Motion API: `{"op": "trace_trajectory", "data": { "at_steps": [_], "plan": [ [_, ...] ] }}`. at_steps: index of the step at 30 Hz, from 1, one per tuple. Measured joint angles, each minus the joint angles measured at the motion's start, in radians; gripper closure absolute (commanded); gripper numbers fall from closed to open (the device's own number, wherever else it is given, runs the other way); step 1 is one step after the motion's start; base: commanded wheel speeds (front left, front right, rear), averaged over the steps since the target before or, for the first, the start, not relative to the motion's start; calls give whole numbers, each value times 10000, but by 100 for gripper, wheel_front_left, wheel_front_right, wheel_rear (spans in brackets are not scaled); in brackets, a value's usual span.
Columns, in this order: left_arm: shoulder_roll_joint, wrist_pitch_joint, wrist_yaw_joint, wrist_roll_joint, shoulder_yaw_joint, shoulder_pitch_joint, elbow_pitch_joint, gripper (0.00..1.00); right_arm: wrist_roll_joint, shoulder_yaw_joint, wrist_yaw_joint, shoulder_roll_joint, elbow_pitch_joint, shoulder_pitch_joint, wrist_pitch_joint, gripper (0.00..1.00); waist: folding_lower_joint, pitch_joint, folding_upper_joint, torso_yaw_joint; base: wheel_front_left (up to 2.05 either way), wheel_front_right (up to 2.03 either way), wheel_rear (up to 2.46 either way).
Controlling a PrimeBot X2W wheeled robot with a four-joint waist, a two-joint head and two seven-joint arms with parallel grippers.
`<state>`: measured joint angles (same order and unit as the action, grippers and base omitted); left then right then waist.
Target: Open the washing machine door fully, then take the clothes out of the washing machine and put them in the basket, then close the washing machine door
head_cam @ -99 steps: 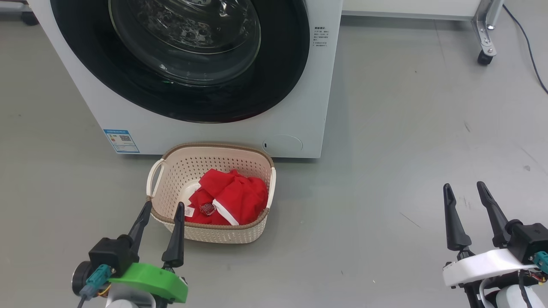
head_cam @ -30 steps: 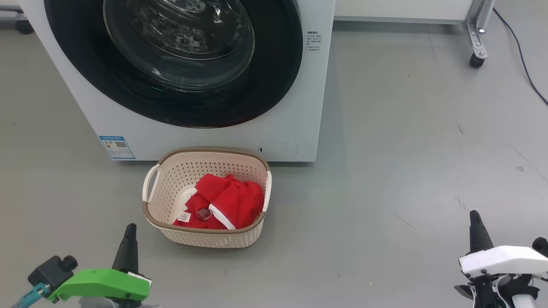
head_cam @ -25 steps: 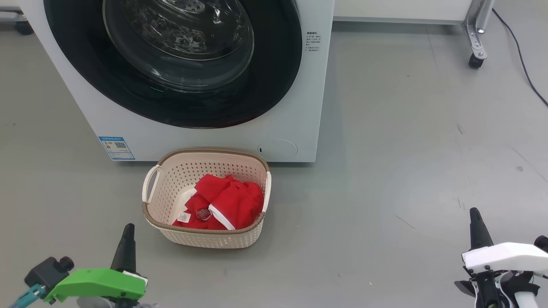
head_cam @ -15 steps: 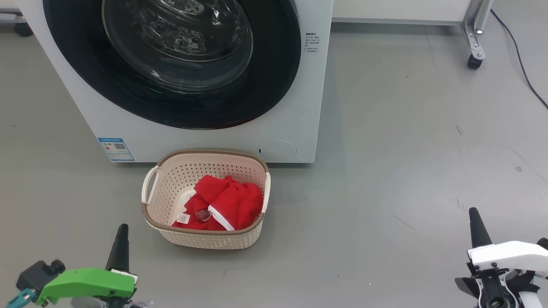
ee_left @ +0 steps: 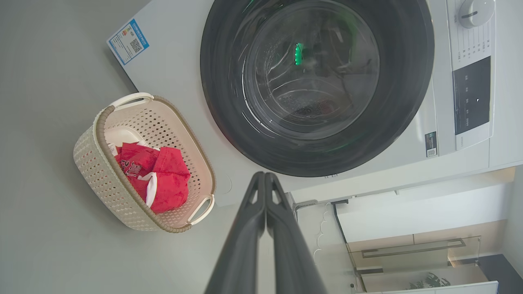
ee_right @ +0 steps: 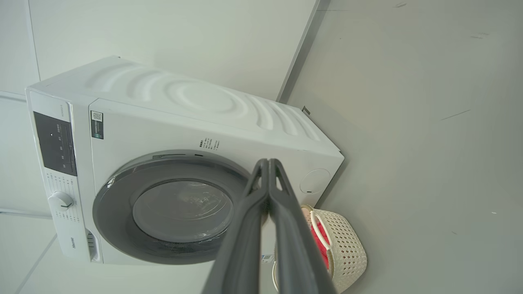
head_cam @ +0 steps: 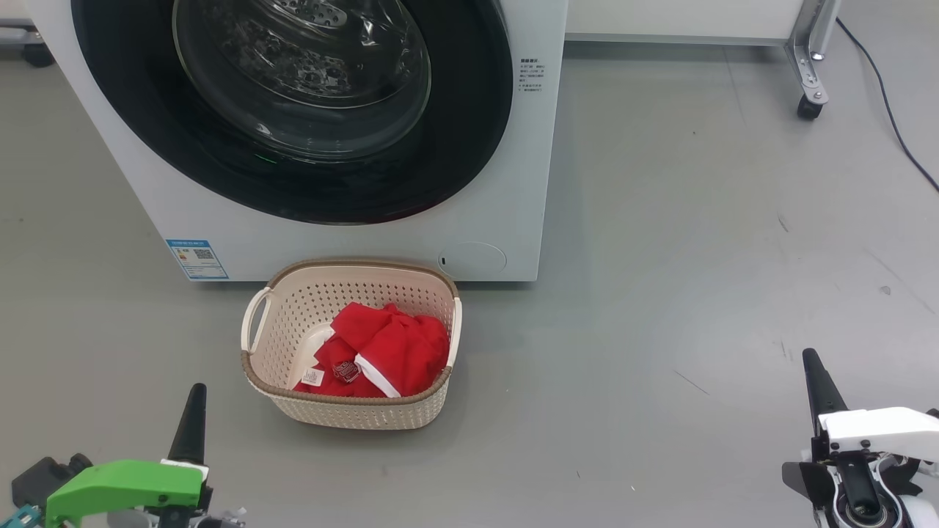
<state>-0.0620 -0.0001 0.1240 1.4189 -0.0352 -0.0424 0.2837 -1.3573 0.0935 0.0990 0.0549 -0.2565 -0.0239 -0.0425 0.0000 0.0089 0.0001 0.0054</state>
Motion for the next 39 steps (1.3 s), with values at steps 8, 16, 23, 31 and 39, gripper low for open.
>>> {"op": "trace_trajectory", "data": {
  "at_steps": [8, 16, 23, 31, 39],
  "plan": [
    [-40, 234, 0, 913, 192, -12, -17, 100, -961, 171, 69, -75, -86, -156, -242, 100, 0, -26, 0, -24, 0, 0, 0],
    [-81, 487, 0, 1885, 384, -26, -50, 100, -1960, 324, 146, -127, -134, -326, -537, 100, 0, -52, 0, -47, 0, 0, 0],
    [-98, 604, 0, 2357, 500, -54, -67, 100, -2437, 403, 224, -153, -180, -348, -667, 100, 0, -62, 0, -56, 0, 0, 0],
    [-98, 604, 0, 2357, 512, -101, -65, 100, -2437, 407, 224, -155, -182, -349, -667, 100, 0, -62, 0, -56, 0, 0, 0],
    [-98, 604, 0, 2357, 520, -105, -63, 100, -2437, 408, 224, -155, -182, -350, -667, 100, 0, -62, 0, -55, 0, 0, 0]
  ]
}}
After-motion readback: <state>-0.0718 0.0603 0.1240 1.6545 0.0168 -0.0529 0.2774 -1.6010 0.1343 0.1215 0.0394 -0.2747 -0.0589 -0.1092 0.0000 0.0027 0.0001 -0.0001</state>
